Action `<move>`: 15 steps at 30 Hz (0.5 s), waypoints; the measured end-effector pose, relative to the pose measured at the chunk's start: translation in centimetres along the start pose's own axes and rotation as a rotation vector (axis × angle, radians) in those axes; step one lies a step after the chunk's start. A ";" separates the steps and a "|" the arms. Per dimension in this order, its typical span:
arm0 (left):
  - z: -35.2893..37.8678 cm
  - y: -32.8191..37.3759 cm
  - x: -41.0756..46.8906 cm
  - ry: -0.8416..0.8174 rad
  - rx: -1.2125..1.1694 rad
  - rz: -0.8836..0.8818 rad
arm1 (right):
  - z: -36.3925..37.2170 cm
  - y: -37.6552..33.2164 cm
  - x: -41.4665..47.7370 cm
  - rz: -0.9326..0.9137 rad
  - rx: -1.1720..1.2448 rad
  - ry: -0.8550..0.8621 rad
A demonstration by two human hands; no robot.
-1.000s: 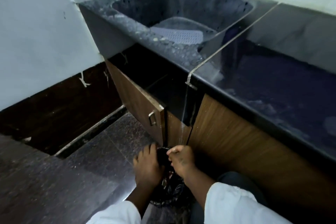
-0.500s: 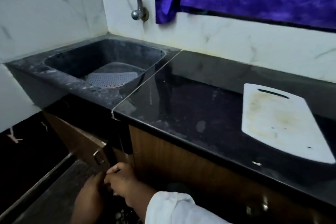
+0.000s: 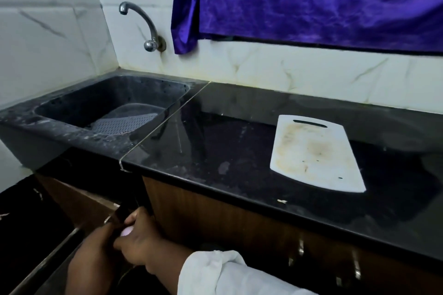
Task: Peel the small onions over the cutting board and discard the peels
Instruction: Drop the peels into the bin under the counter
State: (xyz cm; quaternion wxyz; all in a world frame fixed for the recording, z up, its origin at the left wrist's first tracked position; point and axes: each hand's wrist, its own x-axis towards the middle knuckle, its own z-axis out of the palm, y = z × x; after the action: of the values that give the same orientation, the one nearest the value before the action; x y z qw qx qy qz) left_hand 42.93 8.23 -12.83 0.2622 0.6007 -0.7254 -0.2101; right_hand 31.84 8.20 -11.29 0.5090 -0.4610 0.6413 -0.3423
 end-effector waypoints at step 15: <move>-1.5 24.9 5.6 -0.089 -0.457 0.562 | -26.4 -8.9 -9.7 -0.433 -0.033 0.556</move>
State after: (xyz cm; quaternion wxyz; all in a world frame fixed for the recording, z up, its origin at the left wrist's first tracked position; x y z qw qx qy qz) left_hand 24.15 7.45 4.45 0.4056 0.2940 -0.8072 -0.3124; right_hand 8.97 13.49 6.64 0.2230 -0.4836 0.6483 -0.5442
